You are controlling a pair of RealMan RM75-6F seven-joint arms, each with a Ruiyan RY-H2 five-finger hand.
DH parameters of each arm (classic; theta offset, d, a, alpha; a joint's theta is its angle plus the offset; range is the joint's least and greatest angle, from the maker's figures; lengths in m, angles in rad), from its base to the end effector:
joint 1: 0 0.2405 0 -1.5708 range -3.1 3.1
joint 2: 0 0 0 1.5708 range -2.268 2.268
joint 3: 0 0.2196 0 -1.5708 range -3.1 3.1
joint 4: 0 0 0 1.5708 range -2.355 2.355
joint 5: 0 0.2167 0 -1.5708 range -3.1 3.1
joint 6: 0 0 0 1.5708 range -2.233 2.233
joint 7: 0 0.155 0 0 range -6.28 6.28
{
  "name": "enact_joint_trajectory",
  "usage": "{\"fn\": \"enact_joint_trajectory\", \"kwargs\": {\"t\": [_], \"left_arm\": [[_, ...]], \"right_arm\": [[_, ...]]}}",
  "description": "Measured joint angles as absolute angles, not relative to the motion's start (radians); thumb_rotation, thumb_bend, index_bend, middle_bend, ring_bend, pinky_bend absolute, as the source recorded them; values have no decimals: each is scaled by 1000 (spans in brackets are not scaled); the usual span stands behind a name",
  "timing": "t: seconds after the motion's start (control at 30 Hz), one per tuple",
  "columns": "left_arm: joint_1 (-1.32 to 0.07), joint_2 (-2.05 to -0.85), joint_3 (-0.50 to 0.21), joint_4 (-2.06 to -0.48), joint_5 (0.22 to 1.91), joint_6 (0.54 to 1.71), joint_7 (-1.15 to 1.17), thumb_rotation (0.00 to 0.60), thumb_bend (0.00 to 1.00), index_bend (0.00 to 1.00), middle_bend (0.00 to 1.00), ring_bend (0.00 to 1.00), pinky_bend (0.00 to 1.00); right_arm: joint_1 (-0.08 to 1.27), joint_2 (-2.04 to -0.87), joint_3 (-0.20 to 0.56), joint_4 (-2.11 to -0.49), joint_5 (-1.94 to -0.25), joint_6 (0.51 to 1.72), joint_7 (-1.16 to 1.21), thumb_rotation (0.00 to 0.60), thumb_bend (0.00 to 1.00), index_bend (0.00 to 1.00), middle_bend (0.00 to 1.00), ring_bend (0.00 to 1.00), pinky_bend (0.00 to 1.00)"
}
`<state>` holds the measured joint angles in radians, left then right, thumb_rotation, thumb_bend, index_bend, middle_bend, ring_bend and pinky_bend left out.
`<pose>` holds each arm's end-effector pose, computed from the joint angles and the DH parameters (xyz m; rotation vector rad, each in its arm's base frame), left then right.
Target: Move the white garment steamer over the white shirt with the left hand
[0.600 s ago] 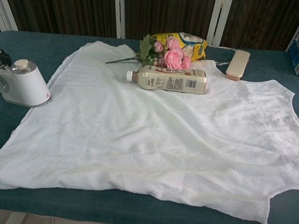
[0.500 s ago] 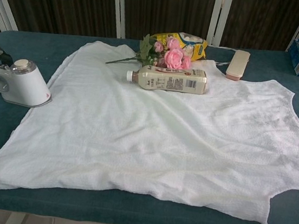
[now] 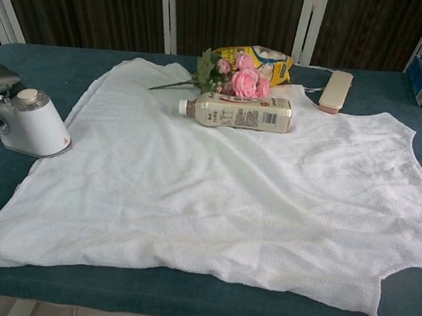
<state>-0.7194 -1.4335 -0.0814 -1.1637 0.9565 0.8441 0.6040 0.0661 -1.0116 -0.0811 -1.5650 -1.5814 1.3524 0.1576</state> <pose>-0.2538 0.3766 0.0402 -1.7757 -0.6221 -0.3108 -0.3155 -0.1517 0.1351 1.5457 -1.0930 0.7337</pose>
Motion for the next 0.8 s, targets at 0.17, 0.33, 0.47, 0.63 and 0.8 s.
{"fn": "enact_joint_trajectory", "kwargs": {"t": [0.17, 0.33, 0.47, 0.63, 0.8], "left_arm": [[-718, -1444, -79, -1133, 1003, 801, 489, 600, 554, 652, 496, 398, 332], [-711, -1454, -76, -1106, 1053, 767, 365, 600, 559, 679, 549, 490, 442], [-700, -1456, -73, -1091, 1131, 767, 245, 600, 539, 679, 616, 669, 604], [-688, -1461, -64, -1056, 1251, 810, 110, 600, 539, 678, 742, 826, 753], [-679, -1476, -47, -994, 1341, 858, -37, 600, 552, 679, 878, 964, 905]], "right_arm": [[65, -1012, -80, -1565, -1578, 1351, 155, 600, 310, 0, 0, 0, 0], [65, -1013, -79, -1566, -1575, 1348, 150, 600, 310, 0, 0, 0, 0], [64, -1013, -79, -1568, -1571, 1346, 147, 600, 309, 0, 0, 0, 0], [62, -1013, -80, -1568, -1571, 1347, 147, 600, 310, 0, 0, 0, 0], [59, -1012, -80, -1567, -1569, 1350, 146, 600, 309, 0, 0, 0, 0]]}}
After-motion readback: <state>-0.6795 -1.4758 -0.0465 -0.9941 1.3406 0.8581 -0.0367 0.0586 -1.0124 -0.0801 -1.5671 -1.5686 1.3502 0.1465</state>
